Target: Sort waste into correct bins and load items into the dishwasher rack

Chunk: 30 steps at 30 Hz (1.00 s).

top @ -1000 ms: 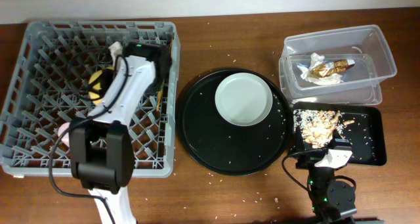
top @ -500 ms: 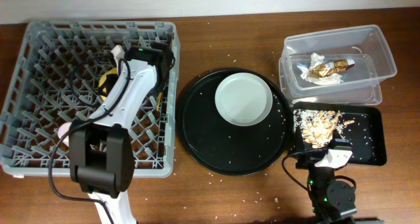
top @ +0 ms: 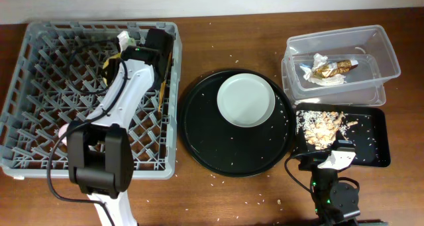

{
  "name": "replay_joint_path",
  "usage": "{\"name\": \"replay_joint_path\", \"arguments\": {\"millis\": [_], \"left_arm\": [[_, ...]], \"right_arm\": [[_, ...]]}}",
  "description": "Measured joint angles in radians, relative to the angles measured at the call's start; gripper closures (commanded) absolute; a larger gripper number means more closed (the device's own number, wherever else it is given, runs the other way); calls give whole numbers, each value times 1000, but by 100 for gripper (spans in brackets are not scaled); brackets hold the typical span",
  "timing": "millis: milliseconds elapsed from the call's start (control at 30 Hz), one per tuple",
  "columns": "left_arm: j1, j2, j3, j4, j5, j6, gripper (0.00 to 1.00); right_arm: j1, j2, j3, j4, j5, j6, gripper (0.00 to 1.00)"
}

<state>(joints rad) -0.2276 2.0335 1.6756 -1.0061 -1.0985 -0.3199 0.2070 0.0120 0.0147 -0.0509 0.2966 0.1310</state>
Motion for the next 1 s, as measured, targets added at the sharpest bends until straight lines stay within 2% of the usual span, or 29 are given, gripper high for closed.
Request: {"name": "replay_joint_path", "arguments": {"millis": [233,300,467,733,833,1000], "left_arm": [[2,18,0,2,-36,30,100],[0,23,0,-3,-47,31,97],[13,54,5,-13,-129,34,99],[28,53,37,-66,-73,33,100],[6,50,95,-154,-1,40,100],[-14,-26,121,-155,148,44,100]], "right_arm": [[0,0,0,0,0,0,1],[0,0,0,0,0,0,2],[0,0,0,0,0,0,2],[0,0,0,0,0,0,2],[0,0,0,0,0,0,2],[0,0,0,0,0,0,2]]}}
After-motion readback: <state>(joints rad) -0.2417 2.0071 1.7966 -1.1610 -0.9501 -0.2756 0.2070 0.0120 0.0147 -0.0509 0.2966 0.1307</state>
